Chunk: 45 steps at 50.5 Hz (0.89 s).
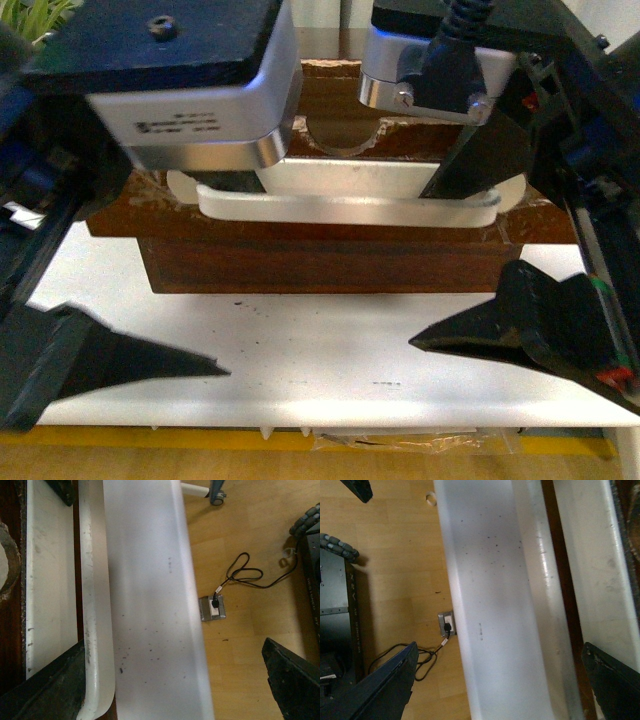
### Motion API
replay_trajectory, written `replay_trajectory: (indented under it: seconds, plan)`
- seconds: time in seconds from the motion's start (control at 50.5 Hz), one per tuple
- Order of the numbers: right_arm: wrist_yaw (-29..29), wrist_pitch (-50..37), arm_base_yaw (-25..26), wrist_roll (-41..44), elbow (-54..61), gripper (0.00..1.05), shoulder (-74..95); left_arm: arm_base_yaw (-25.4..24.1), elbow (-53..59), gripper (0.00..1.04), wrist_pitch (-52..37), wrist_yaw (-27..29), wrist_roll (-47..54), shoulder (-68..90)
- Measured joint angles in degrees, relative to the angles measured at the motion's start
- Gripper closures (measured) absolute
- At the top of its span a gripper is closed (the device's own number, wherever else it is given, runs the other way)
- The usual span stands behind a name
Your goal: Open drawer
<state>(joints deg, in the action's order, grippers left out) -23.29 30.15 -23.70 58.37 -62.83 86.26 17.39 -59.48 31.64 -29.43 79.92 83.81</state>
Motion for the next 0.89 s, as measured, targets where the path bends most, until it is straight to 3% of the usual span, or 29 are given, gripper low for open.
replay_trajectory:
  seconds: [0.238, 0.515, 0.594, 0.752, 0.891]
  plan:
    - [-2.03, -2.47, -1.22, -1.53, 4.76, 0.09, -4.85, 0.63, 5.53, 0.06, -1.90, -1.09, 0.52, -5.86]
    - [-7.54, -15.02, 3.19, -12.41, 15.08, 0.09, -17.09, -1.66, 14.86, 0.06, -15.96, -11.69, -11.43, -18.32]
    - [-6.60, -20.17, 6.01, -16.44, 19.26, 0.09, -21.94, -4.87, 19.43, 0.06, -23.67, -14.43, -17.68, -23.69]
    - [-3.74, -27.76, 10.91, -24.22, 28.11, 0.09, -32.04, -12.26, 28.72, 0.06, -40.52, -14.75, -33.42, -30.73]
    - [1.95, -30.60, 15.23, -30.97, 37.53, 0.09, -44.44, -22.53, 39.30, 0.06, -53.13, -8.41, -52.09, -37.20]
